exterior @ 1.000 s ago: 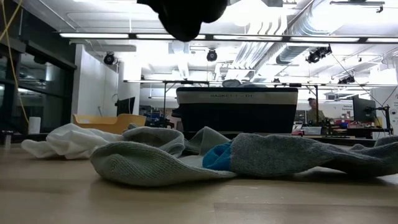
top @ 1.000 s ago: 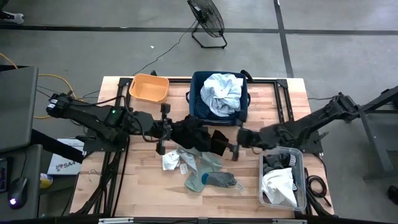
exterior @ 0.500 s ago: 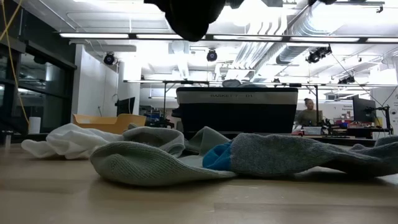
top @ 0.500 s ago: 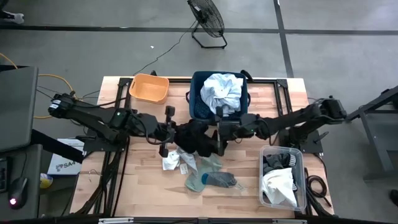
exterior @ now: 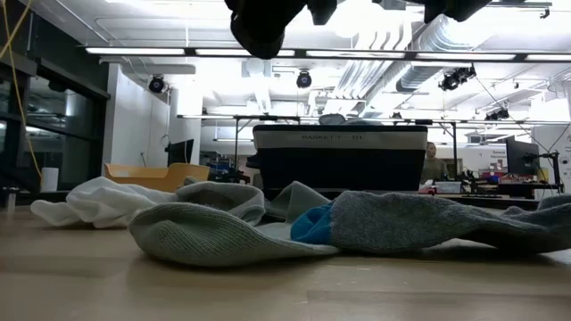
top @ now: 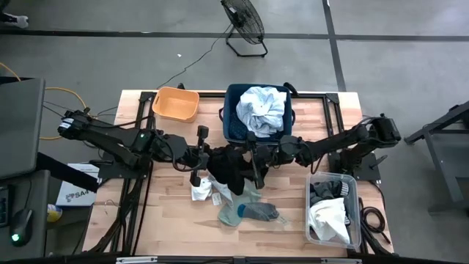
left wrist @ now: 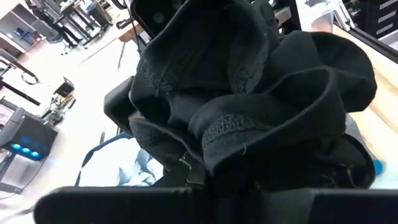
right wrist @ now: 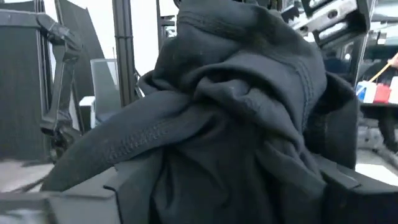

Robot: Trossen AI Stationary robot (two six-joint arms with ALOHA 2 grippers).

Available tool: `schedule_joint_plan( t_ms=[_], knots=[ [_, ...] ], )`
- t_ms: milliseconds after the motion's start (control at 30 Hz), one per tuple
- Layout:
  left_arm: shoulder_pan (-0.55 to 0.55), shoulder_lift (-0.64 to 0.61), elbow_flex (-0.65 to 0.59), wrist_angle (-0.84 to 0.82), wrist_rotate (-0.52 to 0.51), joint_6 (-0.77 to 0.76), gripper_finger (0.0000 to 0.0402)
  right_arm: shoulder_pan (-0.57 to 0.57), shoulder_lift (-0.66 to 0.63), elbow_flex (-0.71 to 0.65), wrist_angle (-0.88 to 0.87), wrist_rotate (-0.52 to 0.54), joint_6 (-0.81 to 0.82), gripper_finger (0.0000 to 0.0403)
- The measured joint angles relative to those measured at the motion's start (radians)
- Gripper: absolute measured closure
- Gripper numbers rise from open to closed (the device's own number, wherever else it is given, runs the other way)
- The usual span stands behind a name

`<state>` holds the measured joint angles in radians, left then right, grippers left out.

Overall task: Pick & Place Cloths
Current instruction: Put the black boxer shorts into the transparent bin

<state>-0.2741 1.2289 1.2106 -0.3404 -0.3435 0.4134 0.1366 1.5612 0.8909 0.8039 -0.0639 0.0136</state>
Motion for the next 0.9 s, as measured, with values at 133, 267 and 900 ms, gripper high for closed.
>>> schedule_joint_plan(
  t_ms=[133,267,900],
  knots=[
    [0.0,0.0,0.0,-0.012,0.001,-0.003,0.0372,0.001,0.0,0.0,-0.013,-0.001,0.05,0.006],
    [0.0,0.0,0.0,-0.042,-0.003,-0.018,0.0372,0.001,0.001,0.0,-0.069,-0.009,0.061,0.0011],
    [-0.001,0.0,0.0,-0.195,-0.089,-0.093,0.0372,-0.008,-0.048,0.0,-0.203,-0.09,0.063,0.002]
  ],
)
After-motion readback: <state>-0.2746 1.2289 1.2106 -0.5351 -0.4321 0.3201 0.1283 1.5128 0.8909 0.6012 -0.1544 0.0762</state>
